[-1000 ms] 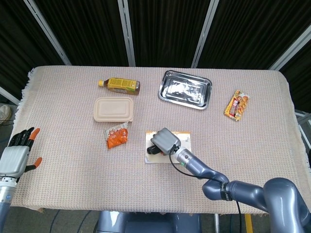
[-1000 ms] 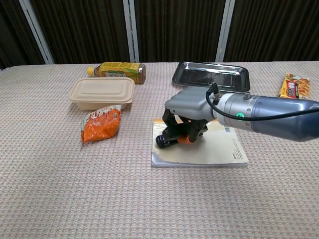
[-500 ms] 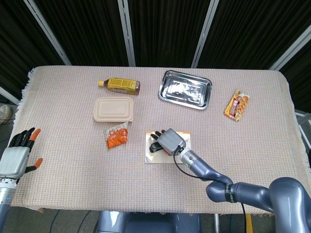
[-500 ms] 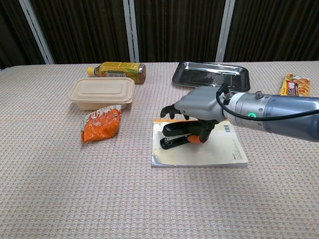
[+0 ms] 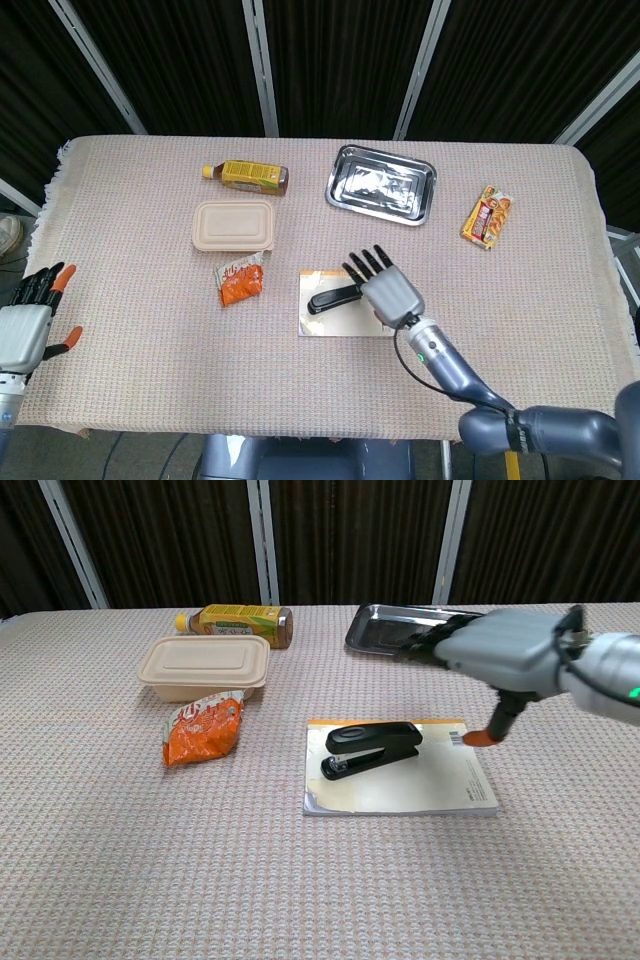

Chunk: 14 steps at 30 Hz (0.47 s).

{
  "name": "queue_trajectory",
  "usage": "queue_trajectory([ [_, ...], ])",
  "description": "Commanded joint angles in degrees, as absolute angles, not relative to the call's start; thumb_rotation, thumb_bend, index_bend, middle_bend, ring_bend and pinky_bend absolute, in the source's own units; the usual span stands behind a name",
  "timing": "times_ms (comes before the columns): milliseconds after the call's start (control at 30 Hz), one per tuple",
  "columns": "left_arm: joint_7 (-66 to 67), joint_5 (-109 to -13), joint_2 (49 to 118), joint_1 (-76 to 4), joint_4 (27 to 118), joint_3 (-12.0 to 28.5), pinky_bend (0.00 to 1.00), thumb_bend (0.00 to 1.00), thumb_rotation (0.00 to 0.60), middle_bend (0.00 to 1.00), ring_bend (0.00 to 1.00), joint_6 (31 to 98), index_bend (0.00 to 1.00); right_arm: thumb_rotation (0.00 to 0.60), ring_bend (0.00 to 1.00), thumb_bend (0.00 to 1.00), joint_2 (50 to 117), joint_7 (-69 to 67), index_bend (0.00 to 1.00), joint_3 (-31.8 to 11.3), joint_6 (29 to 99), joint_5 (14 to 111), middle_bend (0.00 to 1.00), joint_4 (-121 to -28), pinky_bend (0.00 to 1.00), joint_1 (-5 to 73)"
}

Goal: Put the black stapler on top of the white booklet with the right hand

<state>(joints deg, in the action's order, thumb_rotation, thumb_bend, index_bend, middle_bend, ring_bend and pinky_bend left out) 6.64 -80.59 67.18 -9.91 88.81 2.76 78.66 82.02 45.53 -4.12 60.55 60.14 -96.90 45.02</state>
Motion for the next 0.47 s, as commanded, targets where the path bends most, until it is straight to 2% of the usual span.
queue_trajectory([
  [33,5.7,-82.5,66.7,-8.9,89.3,2.6,0.08,0.29,0.600,0.00,0.00,81.3,0.00,0.600,0.00,0.18,75.0,41.7,0.00,1.7,75.5,68.3,0.00,-102.4,0.00,34.0],
  [100,5.4,-83.5,66.6,-8.4,89.6,2.5,0.08,0.30,0.600,0.00,0.00,82.8,0.00,0.600,0.00,0.17,74.4,38.2,0.00,3.1,81.7,71.7,0.00,-100.4,0.00,29.6],
  [233,5.3,-85.2,66.5,-7.5,90.1,2.3,0.08,0.29,0.600,0.00,0.00,85.3,0.00,0.600,0.00,0.17,73.9,28.7,0.00,5.3,89.8,75.8,0.00,-95.6,0.00,22.2],
  [367,5.0,-87.0,66.9,-7.1,89.7,2.3,0.08,0.29,0.600,0.00,0.00,87.2,0.00,0.600,0.00,0.17,73.7,21.4,0.00,5.7,92.7,76.2,0.00,-90.6,0.00,17.4],
  [467,5.0,-87.6,67.5,-7.1,88.9,2.4,0.08,0.29,0.600,0.00,0.00,87.7,0.00,0.600,0.00,0.17,72.4,19.1,0.00,4.8,92.7,76.2,0.00,-90.7,0.00,16.3],
])
